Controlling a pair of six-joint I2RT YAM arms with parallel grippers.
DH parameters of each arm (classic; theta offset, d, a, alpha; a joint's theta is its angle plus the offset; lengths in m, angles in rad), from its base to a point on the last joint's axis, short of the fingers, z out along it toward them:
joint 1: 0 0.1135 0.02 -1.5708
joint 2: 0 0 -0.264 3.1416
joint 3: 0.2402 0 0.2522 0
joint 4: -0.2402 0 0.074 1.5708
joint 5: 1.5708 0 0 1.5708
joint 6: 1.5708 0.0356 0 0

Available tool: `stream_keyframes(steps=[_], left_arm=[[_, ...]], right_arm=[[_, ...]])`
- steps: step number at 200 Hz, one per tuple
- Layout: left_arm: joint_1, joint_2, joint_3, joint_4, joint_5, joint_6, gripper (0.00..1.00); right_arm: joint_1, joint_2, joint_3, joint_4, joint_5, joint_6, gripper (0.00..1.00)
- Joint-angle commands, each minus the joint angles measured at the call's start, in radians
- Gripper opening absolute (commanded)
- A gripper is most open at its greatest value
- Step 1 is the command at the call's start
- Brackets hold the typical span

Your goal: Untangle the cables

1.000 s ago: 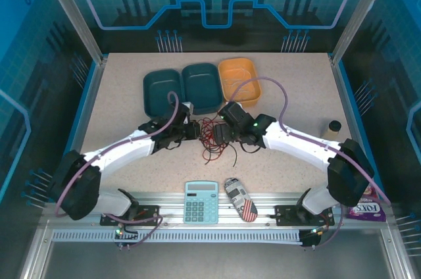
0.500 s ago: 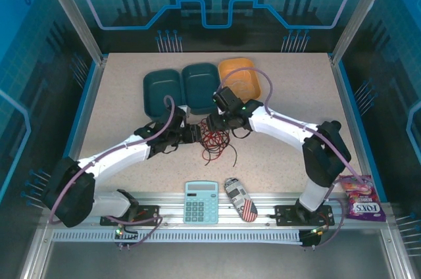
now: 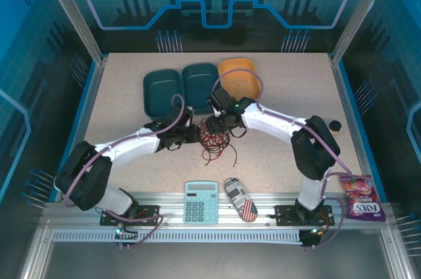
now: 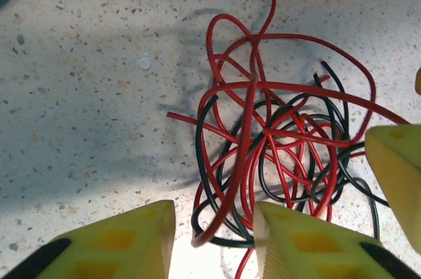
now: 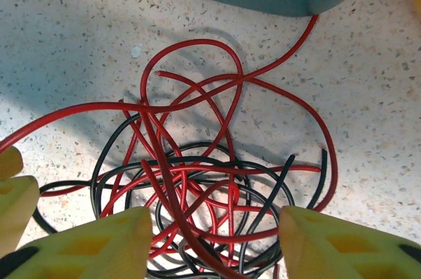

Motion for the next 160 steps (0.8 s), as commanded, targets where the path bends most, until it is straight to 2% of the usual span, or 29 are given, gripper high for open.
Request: stream_keyframes(steps=[1, 44, 84, 119, 160], left_arm=[[0.009, -0.005, 0.043, 0.002, -0.016, 0.012, 0.16], [0.015, -0.100, 0.024, -0.062, -0.096, 0.028, 0.01], [0.037, -0.196, -0.016, -0.136, -0.184, 0.024, 0.00], [0.070, -0.270, -0.068, -0.160, -0.200, 0.016, 0.00], [0.102, -0.377, -0.102, -0.189, -0.201, 0.023, 0.00]], right_arm=[[-0.016, 0.030, 0.041, -0.024, -0.016, -0.019, 0.43], [-0.030, 0.009, 0.040, -0.049, 0.043, -0.003, 0.11], [-0.042, -0.109, -0.030, -0.071, 0.150, 0.031, 0.06], [-0.077, -0.227, -0.096, -0.110, 0.225, 0.056, 0.05], [-0.120, -0.338, -0.155, -0.128, 0.246, 0.072, 0.05]])
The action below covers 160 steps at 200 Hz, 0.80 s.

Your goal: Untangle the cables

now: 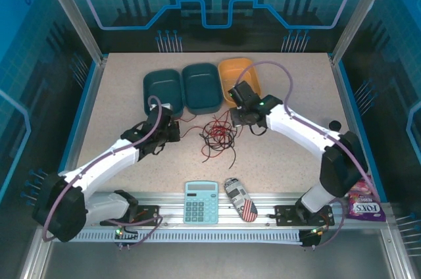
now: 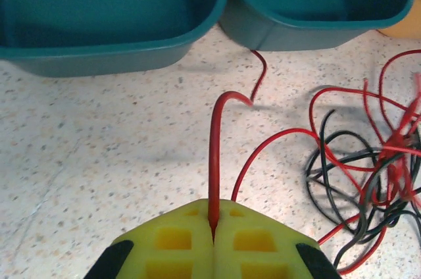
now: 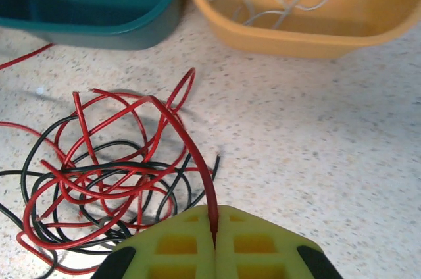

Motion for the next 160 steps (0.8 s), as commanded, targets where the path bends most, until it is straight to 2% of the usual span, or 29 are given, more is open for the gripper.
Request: stream_keyframes(steps=[1, 76, 160], left_arm=[[0.018, -0.073, -0.014, -0.045, -0.027, 0.011, 0.00], [0.037, -0.261, 0.017, -0.206, -0.072, 0.032, 0.00], [0.039, -0.447, 0.204, -0.373, -0.172, 0.106, 0.00]], right_arm=[[-0.022, -0.057, -0.036, -0.042, 0.048, 0.029, 0.05], [-0.041, -0.213, -0.056, -0.078, 0.131, 0.048, 0.04], [-0.065, -0.367, -0.147, -0.080, 0.156, 0.108, 0.03]])
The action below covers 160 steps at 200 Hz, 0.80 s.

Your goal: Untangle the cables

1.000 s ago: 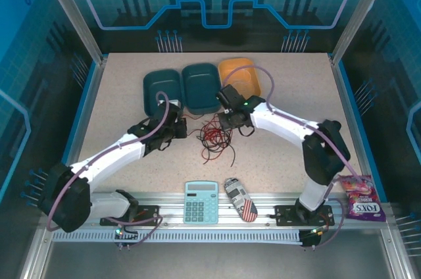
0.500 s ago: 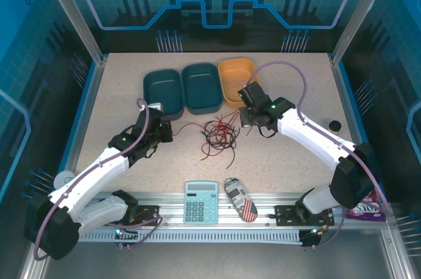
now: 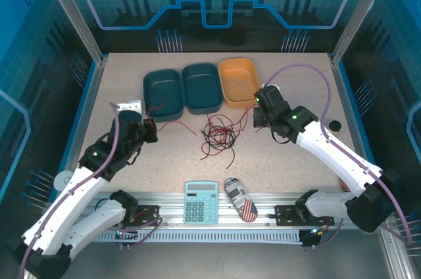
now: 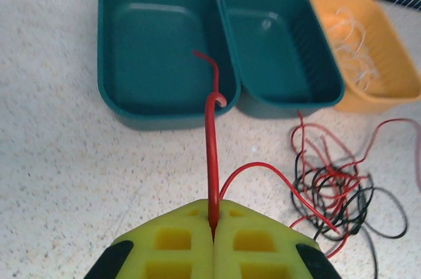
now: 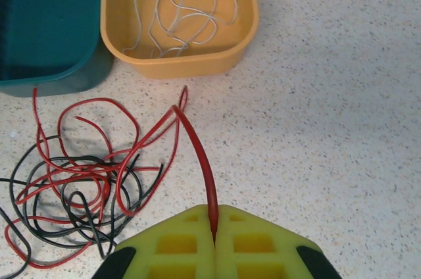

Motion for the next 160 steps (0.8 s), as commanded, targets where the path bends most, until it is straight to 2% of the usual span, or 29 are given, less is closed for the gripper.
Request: stream_keyframes(steps=[1, 26, 70, 92, 128, 160], left_arm=[[0.008, -0.035, 0.058, -0.067, -0.054, 0.043, 0.00], [0.009, -0.042, 0.082, -0.025, -0.062, 0.062, 0.00], [0.010, 0.061, 0.107, 0.209, -0.001, 0.118, 0.00], [0.010, 0.160, 0.119, 0.346, 0.013, 0.162, 0.00], [0.010, 0.371, 0.155, 0.551, -0.043, 0.265, 0.00], [0.015, 0.590, 0.261, 0.653, -0.084, 0.362, 0.00]], right_arm=[[-0.015, -0.044, -0.019, -0.018, 0.027, 0.033, 0.03], [-0.018, -0.060, -0.030, -0.018, 0.022, 0.044, 0.04], [-0.018, -0.060, -0.046, 0.005, -0.009, 0.052, 0.04], [-0.018, -0.058, -0.048, 0.014, -0.026, 0.048, 0.05], [-0.019, -0.040, -0.038, 0.018, -0.044, 0.042, 0.05], [-0.018, -0.028, -0.034, 0.026, -0.059, 0.042, 0.05]])
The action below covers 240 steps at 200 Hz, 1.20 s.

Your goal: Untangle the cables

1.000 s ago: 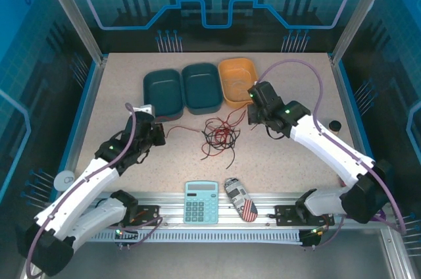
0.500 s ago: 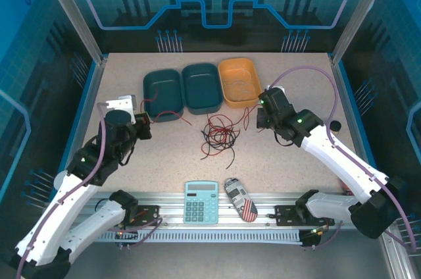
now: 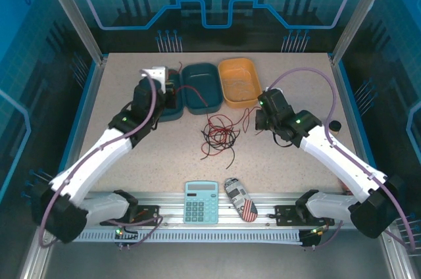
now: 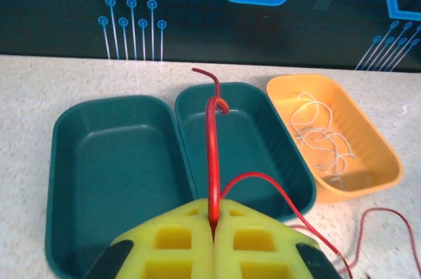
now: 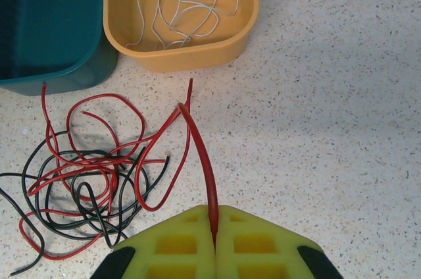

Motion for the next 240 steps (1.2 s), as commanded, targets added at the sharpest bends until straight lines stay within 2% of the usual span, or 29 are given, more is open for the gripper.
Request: stream_keyframes(steps=[1, 41, 82, 166, 240], left_arm=[[0.011, 0.125, 0.097, 0.152, -0.049, 0.112, 0.00], [0.017, 0.369, 0.259, 0.174, -0.049, 0.196, 0.00], [0.026, 0.516, 0.313, 0.171, -0.043, 0.203, 0.00], [0.024, 0.629, 0.287, 0.080, 0.045, 0.138, 0.00], [-0.008, 0.725, 0.326, -0.006, 0.062, 0.119, 0.01]], right_arm=[[-0.012, 0.011, 0.009, 0.016, -0.017, 0.008, 0.05], [-0.012, 0.029, 0.015, 0.019, -0.032, 0.006, 0.05], [-0.012, 0.055, 0.027, 0.019, -0.041, 0.007, 0.05], [-0.012, 0.083, 0.035, 0.039, -0.061, 0.014, 0.05], [-0.012, 0.091, 0.037, 0.049, -0.089, 0.020, 0.05]])
